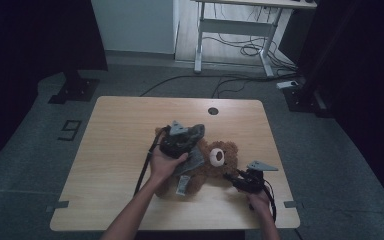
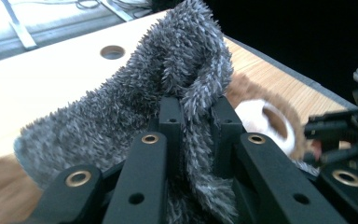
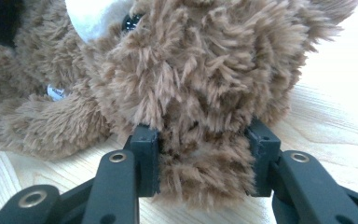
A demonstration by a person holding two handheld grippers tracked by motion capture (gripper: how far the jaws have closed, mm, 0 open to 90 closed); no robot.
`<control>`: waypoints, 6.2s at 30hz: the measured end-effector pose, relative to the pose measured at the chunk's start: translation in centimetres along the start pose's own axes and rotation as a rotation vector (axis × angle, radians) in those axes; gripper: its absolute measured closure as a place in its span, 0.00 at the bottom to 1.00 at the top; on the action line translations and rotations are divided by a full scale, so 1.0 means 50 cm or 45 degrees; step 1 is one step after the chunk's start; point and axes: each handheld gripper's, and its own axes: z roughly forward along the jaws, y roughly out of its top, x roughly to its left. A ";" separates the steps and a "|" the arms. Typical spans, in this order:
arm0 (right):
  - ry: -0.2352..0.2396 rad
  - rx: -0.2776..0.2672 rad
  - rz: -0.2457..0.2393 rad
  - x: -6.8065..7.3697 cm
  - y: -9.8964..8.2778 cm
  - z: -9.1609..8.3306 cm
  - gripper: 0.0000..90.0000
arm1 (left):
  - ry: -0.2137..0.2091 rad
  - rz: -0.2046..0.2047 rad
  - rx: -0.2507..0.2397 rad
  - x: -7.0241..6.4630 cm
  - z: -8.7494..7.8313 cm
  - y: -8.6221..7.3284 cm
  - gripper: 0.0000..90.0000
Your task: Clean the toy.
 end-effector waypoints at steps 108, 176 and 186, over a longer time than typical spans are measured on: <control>0.011 0.067 0.013 0.001 -0.001 0.010 0.68 | -0.255 0.017 0.232 -0.100 0.229 0.039 0.87; -0.011 0.101 0.057 0.008 -0.002 0.017 0.73 | 0.184 -0.275 -0.011 0.195 -0.147 -0.196 0.86; -0.010 0.100 0.055 0.008 -0.002 0.017 0.73 | 0.084 -0.077 0.038 0.099 -0.111 -0.166 0.86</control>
